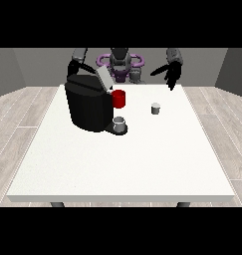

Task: Insert the coffee pod into the coffee machine and close the lid

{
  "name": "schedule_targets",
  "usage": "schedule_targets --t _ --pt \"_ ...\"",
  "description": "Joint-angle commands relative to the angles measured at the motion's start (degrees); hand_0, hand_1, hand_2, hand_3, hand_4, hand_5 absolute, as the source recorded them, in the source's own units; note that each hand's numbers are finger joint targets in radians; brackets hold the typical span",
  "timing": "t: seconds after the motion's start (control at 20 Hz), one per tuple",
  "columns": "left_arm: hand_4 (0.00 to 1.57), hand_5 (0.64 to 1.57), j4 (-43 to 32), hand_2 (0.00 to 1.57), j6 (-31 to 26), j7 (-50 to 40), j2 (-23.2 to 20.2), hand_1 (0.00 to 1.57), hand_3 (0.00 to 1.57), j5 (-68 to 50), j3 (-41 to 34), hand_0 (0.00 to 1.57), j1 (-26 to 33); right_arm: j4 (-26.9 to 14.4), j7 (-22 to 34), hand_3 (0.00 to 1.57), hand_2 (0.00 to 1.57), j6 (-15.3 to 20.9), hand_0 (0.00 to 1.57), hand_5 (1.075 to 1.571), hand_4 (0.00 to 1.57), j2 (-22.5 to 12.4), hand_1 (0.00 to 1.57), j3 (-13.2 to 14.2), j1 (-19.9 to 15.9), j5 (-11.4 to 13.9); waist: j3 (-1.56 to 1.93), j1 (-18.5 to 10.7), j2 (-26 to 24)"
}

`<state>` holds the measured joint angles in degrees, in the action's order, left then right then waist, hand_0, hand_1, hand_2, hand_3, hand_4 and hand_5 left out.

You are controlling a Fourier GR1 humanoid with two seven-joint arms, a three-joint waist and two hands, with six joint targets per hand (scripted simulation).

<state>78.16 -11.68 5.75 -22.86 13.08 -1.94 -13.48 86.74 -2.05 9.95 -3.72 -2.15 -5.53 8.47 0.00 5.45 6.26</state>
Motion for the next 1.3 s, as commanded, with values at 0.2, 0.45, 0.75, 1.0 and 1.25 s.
schedule_targets --t 0.2,0.45,0.75,1.0,1.25 --pt "0.00 1.571 -12.69 0.00 -2.82 -0.80 -5.45 0.00 0.00 5.11 -1.40 0.00 -9.66 1.77 5.73 0.00 0.00 0.92 0.00 1.571 0.00 0.82 0.00 -2.28 -5.91 2.97 -0.04 3.95 5.09" --pt "0.00 1.571 -19.59 0.00 -2.47 2.75 -5.90 0.00 0.00 8.13 -1.20 0.00 -12.41 -0.02 4.66 0.00 0.00 -0.84 0.00 1.571 0.00 2.34 0.00 -1.84 -6.41 0.21 -0.02 4.27 8.14" --pt "0.00 1.571 -25.19 0.29 5.95 2.72 -1.80 0.00 0.00 16.33 2.01 0.00 -14.43 -0.84 6.70 0.00 0.00 -0.61 0.00 1.571 0.00 2.86 0.00 -3.29 -8.15 2.10 -0.04 4.89 8.30" --pt "0.00 1.571 -27.48 0.97 8.20 4.21 -1.27 0.95 0.66 19.79 2.46 0.95 -18.94 -7.78 1.45 0.00 0.00 0.27 0.00 1.571 0.00 3.04 0.00 -0.60 -10.15 1.71 -0.01 3.06 8.80" --pt "0.46 1.571 -31.75 1.13 15.49 10.01 -1.85 1.07 0.93 25.30 3.86 1.07 -18.62 -4.71 4.53 0.00 0.00 -0.43 0.00 1.571 0.00 3.65 0.00 -2.49 -10.03 1.82 -0.04 5.01 9.58"
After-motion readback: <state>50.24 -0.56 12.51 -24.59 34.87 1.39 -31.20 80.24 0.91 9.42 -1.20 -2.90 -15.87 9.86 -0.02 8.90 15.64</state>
